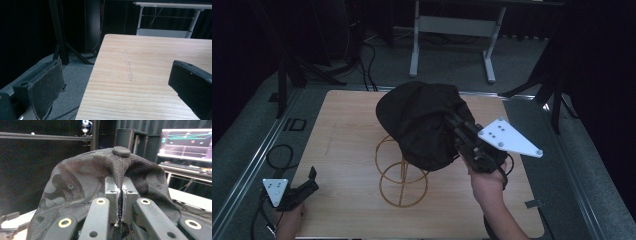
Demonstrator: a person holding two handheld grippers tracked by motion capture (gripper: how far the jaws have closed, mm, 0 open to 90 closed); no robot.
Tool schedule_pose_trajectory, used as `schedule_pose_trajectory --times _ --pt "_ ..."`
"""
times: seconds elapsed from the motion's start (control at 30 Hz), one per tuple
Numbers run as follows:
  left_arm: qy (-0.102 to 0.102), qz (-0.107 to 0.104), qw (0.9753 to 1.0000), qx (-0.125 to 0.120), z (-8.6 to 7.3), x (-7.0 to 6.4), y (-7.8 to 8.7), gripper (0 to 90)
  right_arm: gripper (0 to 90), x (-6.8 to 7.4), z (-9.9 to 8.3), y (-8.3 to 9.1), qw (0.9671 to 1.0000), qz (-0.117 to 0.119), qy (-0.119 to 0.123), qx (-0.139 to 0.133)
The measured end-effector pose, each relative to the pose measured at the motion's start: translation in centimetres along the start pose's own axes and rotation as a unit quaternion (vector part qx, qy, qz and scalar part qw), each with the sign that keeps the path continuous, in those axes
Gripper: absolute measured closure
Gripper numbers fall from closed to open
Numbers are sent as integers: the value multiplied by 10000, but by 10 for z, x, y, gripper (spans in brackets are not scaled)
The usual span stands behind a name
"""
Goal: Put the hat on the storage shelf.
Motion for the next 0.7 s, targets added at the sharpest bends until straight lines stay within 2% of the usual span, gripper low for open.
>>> schedule_pose_trajectory --times 0.1,0.13,0.17,0.2,0.23,0.27,0.4,0.57,0.7 --pt "1 -5 10000 0 0 0 0 6 859 7 -3 -3 10000 86 16 36" --pt "6 -7 10000 -2 0 0 0 6 859 15 -6 -6 9998 192 38 76" --pt "6 -7 10000 -2 0 0 0 6 859 15 -6 -6 9998 192 38 76" --pt "5 -9 10000 -3 0 0 0 6 859 22 -9 -7 9995 280 55 121" --pt "5 -9 10000 -3 0 0 0 6 859 22 -9 -7 9995 280 55 121" --pt "2 -8 10000 -7 0 0 0 6 859 30 -13 -9 9990 400 54 167" --pt "13 -8 10000 -17 0 0 0 6 859 41 -23 -10 9980 565 89 256" --pt "13 -14 10000 -14 0 0 0 6 859 42 -33 -14 9976 555 97 393" --pt "21 -10 10000 -16 0 0 0 6 859 38 -43 -19 9973 517 59 525"
Point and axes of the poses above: each handheld gripper's, and its own axes: y roughly backward along the jaws, z roughly out of its top, x roughly to its left, the point moved 6 cm from there along -y, roughly forward along the jaws, and after that the axes turned 12 degrees about -y, right-handed, at the moved point
